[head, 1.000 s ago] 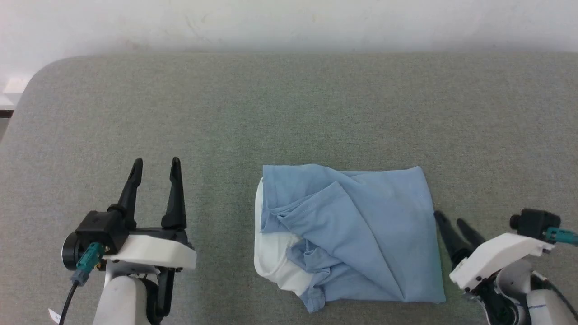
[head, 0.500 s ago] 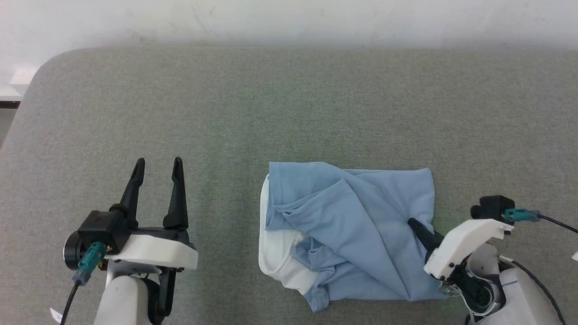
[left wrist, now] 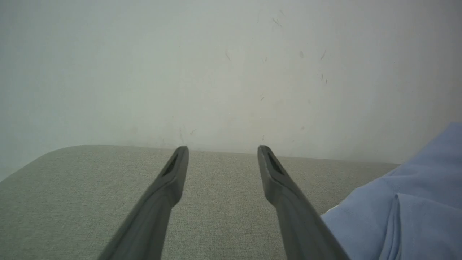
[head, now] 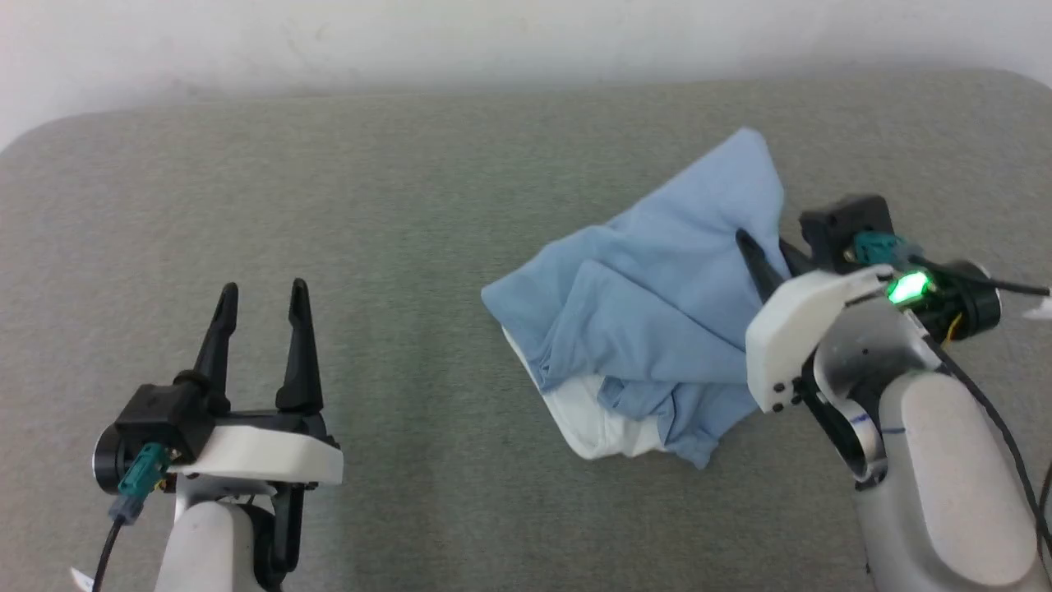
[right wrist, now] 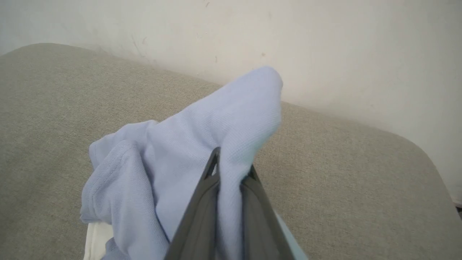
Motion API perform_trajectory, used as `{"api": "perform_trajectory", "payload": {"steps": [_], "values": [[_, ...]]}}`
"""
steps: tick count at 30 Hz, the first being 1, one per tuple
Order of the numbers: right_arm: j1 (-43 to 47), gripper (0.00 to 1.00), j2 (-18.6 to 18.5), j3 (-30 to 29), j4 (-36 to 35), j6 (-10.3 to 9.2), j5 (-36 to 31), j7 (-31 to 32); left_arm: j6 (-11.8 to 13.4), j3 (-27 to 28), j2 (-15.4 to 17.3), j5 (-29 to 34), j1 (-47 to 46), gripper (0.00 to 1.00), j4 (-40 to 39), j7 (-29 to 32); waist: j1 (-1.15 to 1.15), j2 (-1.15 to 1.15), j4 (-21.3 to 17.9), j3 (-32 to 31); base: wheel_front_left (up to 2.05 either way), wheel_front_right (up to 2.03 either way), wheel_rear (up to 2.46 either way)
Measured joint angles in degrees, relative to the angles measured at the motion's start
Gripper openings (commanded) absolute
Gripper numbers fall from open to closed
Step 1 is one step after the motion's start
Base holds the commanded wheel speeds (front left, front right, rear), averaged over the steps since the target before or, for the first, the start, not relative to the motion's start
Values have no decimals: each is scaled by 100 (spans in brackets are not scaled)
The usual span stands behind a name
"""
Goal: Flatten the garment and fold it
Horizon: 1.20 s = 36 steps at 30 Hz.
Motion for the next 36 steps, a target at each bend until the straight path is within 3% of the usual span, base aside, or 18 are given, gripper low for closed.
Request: {"api": "perform_trajectory", "payload": {"steps": [6, 19, 27, 36], "values": [[-414, 0, -126, 45, -1, 5, -606, 324, 0, 31, -3, 22, -21, 100, -126, 1, 0, 0, -411, 103, 0, 0, 0], [-1694, 0, -1348, -665, 1276, 7, -1061, -107, -51, 31, 227, 287, -549, 100, -524, 0, 1, 0, -1182, 880, 0, 0, 0], [-2317, 0, -1785, -1323, 2259, 7, -1372, -555, -55, -19, 475, 369, -887, 100, -675, 1, 1, 0, -1428, 1598, 0, 0, 0], [-2915, 0, -1919, -1933, 3047, 7, -1775, -1106, -62, -125, 627, 372, -1099, 100, -780, 68, 1, 0, -1447, 2245, 0, 0, 0]]}}
